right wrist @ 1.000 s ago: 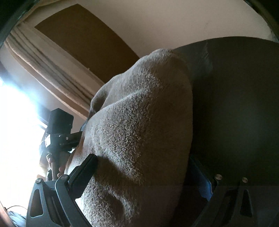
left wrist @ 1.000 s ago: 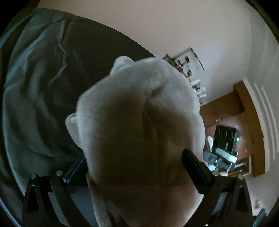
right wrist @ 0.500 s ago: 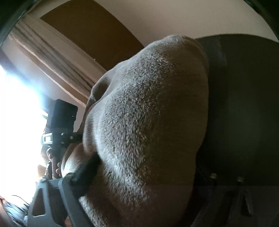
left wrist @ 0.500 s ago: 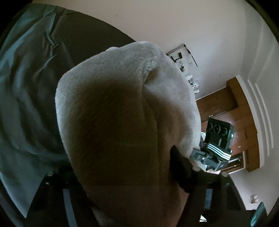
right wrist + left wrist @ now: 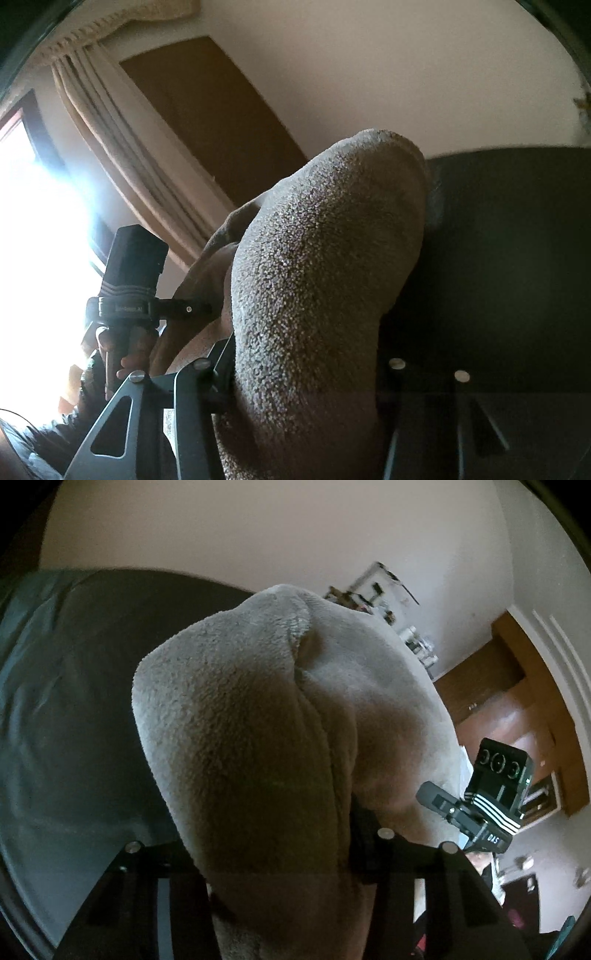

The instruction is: Fold clothes

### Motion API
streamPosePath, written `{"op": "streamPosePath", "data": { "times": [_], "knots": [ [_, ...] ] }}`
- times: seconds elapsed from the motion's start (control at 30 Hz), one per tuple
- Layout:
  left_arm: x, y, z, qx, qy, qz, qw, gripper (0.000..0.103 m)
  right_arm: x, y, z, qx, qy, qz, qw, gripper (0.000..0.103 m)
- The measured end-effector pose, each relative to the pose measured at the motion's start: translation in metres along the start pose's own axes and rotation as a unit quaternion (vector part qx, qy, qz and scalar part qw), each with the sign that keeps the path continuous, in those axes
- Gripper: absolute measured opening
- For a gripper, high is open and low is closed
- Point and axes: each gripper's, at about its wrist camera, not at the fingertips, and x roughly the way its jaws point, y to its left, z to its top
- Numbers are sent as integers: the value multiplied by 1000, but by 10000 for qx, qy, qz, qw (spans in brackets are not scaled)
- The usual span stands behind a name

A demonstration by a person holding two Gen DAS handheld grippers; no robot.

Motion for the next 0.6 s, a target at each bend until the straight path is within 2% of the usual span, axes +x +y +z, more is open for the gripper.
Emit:
{"op": "streamPosePath", "data": {
  "times": [0.13, 0.3, 0.53, 0.6],
  "knots": [
    [38, -54, 21, 338, 150, -137, 9992, 52, -58, -16, -3, -14, -400, -345, 9986, 52],
    [110, -125, 57, 838, 416, -329, 9951, 52, -137, -47, -11, 84, -852, -946, 9918, 52],
    [216, -200, 95, 1308, 795, -506, 9869, 52, -231, -105, -20, 438, -1321, -1864, 9726, 52],
    [251, -219, 106, 1436, 905, -513, 9841, 52, -236, -113, -24, 522, -1381, -2075, 9670, 52]
  ]
}}
